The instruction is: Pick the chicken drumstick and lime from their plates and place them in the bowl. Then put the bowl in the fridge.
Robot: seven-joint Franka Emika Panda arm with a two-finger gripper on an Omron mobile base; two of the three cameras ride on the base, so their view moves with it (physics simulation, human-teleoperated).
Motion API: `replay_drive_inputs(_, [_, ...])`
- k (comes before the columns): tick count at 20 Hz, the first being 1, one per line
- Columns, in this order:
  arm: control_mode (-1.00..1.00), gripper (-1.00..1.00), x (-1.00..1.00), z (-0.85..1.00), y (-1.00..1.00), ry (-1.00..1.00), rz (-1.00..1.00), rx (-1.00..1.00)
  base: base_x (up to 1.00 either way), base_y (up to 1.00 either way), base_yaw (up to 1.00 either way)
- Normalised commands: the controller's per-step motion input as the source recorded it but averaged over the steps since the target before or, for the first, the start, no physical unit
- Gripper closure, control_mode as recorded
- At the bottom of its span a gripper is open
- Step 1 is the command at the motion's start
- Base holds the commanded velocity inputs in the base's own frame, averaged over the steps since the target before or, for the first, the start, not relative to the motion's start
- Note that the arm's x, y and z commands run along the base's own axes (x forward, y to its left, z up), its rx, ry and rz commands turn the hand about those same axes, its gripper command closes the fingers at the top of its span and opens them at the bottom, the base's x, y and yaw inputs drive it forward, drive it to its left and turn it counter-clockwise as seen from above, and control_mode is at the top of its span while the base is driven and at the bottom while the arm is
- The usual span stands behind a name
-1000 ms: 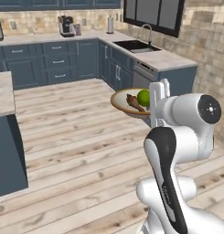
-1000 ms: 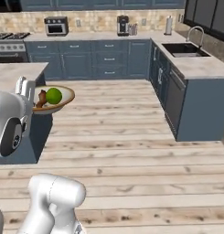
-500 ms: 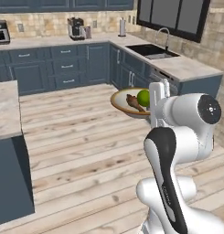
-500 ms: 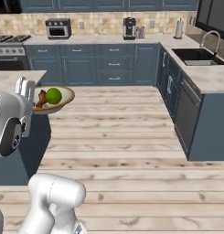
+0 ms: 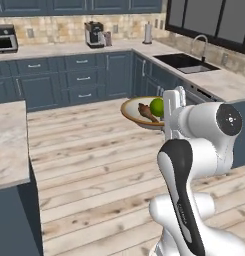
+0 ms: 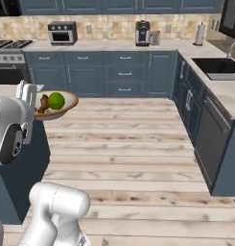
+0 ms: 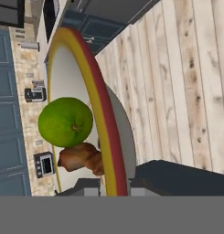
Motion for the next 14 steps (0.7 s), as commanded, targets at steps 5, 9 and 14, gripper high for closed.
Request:
replay_drive_inputs(5, [1.00,1.00,0.00,0.00,0.00,0.00,0.00,0.00,0.94,0.00,0.09])
replay_drive_inputs(9, [1.00,1.00,0.00,0.00,0.00,0.00,0.00,0.00,0.94,0.00,0.13])
replay_drive_inputs(14, [1.00,1.00,0.00,0.00,0.00,0.00,0.00,0.00,0.94,0.00,0.16])
